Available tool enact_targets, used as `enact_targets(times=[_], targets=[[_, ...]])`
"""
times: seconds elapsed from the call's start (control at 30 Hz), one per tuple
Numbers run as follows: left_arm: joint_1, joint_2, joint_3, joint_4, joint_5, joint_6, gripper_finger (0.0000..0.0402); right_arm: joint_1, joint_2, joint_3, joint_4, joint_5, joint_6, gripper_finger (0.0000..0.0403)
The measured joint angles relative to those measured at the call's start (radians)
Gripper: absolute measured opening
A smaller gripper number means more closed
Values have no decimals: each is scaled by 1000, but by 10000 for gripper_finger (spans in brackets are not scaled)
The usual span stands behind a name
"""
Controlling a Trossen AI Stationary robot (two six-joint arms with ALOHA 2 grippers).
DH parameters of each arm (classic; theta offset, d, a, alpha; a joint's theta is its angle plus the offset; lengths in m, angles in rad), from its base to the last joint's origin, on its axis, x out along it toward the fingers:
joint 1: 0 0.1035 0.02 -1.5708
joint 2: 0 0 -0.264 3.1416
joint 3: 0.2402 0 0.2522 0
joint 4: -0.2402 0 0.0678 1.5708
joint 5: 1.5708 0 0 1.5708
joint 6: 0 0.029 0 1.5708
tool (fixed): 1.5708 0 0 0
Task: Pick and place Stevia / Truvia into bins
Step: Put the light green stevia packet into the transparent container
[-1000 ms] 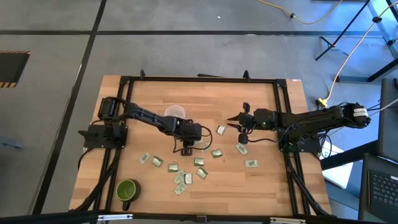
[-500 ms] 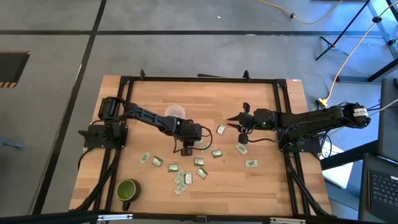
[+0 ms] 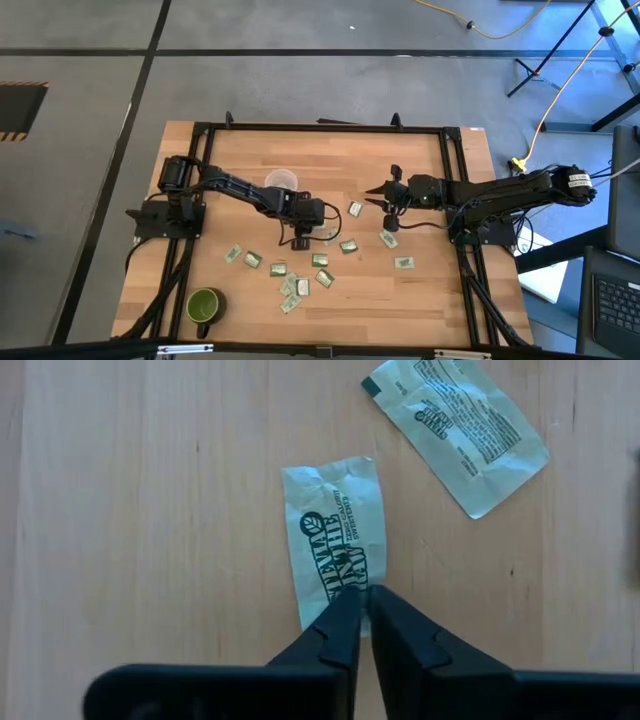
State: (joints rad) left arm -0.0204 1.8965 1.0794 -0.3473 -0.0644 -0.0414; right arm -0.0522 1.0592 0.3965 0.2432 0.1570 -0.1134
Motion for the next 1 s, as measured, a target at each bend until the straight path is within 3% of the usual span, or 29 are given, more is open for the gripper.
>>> enact_targets(times=[0.3, 0.63, 0.8, 1.0], targets=[[1, -41, -9, 0, 9, 1, 3, 0, 0, 0, 0, 0, 0, 99], [1, -265, -4, 58, -4, 2, 2, 0, 0, 0, 0, 0, 0, 99], [1, -395, -3, -85, -192, -56, 3, 0, 0, 0, -1, 0, 2, 99], [17, -460, -3, -366, -344, -309, 3, 0, 0, 0, -2, 0, 3, 99]])
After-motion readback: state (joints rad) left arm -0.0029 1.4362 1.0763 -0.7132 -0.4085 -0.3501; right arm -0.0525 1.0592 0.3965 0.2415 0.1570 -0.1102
